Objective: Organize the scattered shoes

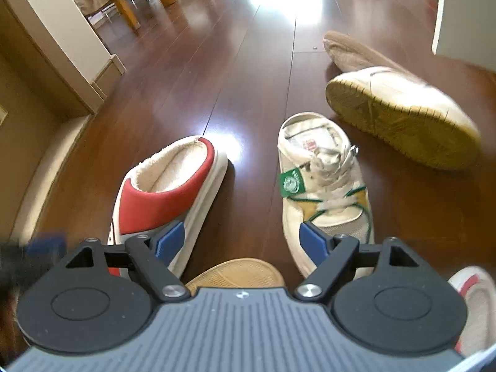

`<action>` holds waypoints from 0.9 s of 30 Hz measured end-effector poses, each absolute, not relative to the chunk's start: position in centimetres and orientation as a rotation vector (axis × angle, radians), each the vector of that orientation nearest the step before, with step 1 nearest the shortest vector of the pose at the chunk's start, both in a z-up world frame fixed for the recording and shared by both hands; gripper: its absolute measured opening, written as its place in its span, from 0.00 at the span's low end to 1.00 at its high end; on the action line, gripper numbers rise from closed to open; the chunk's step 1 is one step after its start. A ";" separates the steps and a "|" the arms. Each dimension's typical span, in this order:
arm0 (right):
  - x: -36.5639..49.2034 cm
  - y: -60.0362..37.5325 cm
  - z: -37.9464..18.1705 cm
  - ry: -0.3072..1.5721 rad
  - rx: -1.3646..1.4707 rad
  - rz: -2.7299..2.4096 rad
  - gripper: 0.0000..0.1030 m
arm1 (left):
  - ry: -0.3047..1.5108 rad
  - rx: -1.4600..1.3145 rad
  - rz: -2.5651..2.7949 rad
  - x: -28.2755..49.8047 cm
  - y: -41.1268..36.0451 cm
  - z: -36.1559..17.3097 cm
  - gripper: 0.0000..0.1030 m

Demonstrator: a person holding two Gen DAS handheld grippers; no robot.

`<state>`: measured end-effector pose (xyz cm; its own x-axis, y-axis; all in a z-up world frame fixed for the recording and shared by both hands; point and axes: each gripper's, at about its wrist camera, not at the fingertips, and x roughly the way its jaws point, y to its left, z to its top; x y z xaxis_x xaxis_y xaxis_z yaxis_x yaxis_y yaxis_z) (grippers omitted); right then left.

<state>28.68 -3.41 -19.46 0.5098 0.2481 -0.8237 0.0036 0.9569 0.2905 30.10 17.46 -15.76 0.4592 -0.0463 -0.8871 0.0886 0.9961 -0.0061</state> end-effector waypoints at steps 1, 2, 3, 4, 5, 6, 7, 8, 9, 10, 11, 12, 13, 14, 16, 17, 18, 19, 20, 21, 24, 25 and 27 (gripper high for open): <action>28.1 -3.8 -19.7 1.027 0.261 0.146 0.80 | 1.128 0.056 -0.115 32.4 17.4 -16.2 0.56; 27.5 -4.3 -19.9 1.025 0.252 0.140 0.81 | 1.170 0.062 -0.150 34.2 17.4 -16.9 0.56; 26.8 -5.1 -20.2 1.024 0.241 0.120 0.82 | 1.217 0.070 -0.173 35.9 17.3 -17.6 0.55; 26.1 -5.9 -20.4 1.023 0.237 0.101 0.83 | 1.265 0.080 -0.190 37.2 17.1 -18.4 0.54; 25.3 -6.9 -20.6 1.022 0.233 0.080 0.84 | 1.299 0.090 -0.211 38.1 16.8 -19.0 0.54; 24.2 -8.3 -20.9 1.023 0.232 0.047 0.84 | 1.319 0.102 -0.232 38.6 16.6 -19.5 0.54; 23.1 -9.7 -21.2 1.024 0.231 0.016 0.84 | 1.350 0.140 -0.256 39.1 15.9 -20.4 0.55; 22.5 -10.5 -21.3 1.024 0.231 -0.003 0.84 | 1.381 0.197 -0.267 39.6 15.2 -21.4 0.55; 21.4 -12.2 -21.3 1.021 0.228 -0.051 0.84 | 1.394 0.233 -0.256 39.8 14.9 -22.0 0.52; 20.3 -13.8 -21.3 1.018 0.225 -0.094 0.84 | 1.401 0.272 -0.249 39.9 14.6 -22.7 0.43; 19.8 -14.5 -21.2 1.014 0.224 -0.114 0.84 | 1.401 0.302 -0.252 40.0 14.2 -23.4 0.30; 19.1 -15.8 -20.9 1.005 0.225 -0.145 0.84 | 1.394 0.327 -0.246 40.0 13.9 -23.9 0.20; 18.4 -17.2 -20.5 0.995 0.225 -0.175 0.84 | 1.384 0.355 -0.232 40.0 13.6 -24.2 0.17; 17.6 -18.5 -20.2 0.986 0.226 -0.205 0.84 | 1.374 0.382 -0.236 39.8 13.3 -24.3 0.16; 16.1 -21.2 -19.4 0.978 0.241 -0.272 0.84 | 1.361 0.407 -0.245 39.3 13.0 -24.2 0.14; 15.7 -21.9 -19.3 0.974 0.252 -0.287 0.84 | 1.353 0.402 -0.239 39.0 13.1 -23.8 0.14; 15.4 -22.2 -19.1 0.971 0.257 -0.294 0.84 | 1.338 0.392 -0.225 38.7 13.4 -23.2 0.13; 14.9 -22.7 -18.9 0.965 0.264 -0.306 0.84 | 1.323 0.383 -0.210 38.3 13.7 -22.5 0.13; 14.4 -23.1 -18.6 0.958 0.271 -0.317 0.84 | 1.306 0.365 -0.192 37.9 14.0 -21.6 0.13; 13.8 -23.6 -18.4 0.951 0.279 -0.328 0.84 | 1.285 0.338 -0.169 37.5 14.5 -20.3 0.13; 12.3 -24.2 -17.3 0.924 0.302 -0.342 0.84 | 1.217 0.272 -0.113 35.8 15.5 -15.6 0.13; 11.6 -24.3 -16.7 0.911 0.312 -0.344 0.84 | 1.203 0.258 -0.113 35.0 15.5 -14.0 0.13; 10.2 -24.7 -15.5 0.883 0.333 -0.351 0.85 | 1.176 0.203 -0.128 32.5 14.8 -9.7 0.13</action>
